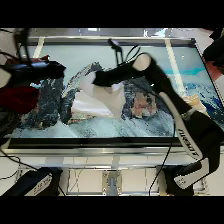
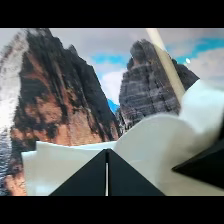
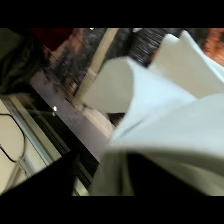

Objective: Fold the shirts.

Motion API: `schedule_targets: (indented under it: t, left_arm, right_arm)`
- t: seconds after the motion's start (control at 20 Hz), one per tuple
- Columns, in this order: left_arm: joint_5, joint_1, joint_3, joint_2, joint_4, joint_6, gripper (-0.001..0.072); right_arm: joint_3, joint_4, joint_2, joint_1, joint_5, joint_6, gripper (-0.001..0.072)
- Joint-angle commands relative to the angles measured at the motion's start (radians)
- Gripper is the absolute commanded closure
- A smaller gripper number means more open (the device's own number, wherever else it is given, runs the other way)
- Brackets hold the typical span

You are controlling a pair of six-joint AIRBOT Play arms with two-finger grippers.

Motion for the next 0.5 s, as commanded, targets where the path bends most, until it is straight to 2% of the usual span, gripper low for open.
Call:
schedule_targets:
  t: [0.0,0.15,0.3,0.45]
  left_arm:
    - [-0.069,0.103,0.001,0.124,0.041,0.001,0.0694]
    - [-0.103,0.114,-0.001,0.153,0.114,0.0,0.0694]
    - [-0.111,0.114,-0.015,0.147,0.114,0.0,0.0694]
    - [-0.121,0.114,-0.035,0.137,0.114,0.0,0.0694]
  right_arm:
    - [0.033,0.063,-0.065,0.151,-0.296,0.013,0.0157]
    - [0.134,-0.064,-0.064,0.141,-0.182,0.009,0.0158]
    - [0.225,-0.261,-0.063,0.045,0.135,0.01,0.0159]
    - [0.204,-0.541,-0.058,-0.103,0.488,0.014,0.0159]
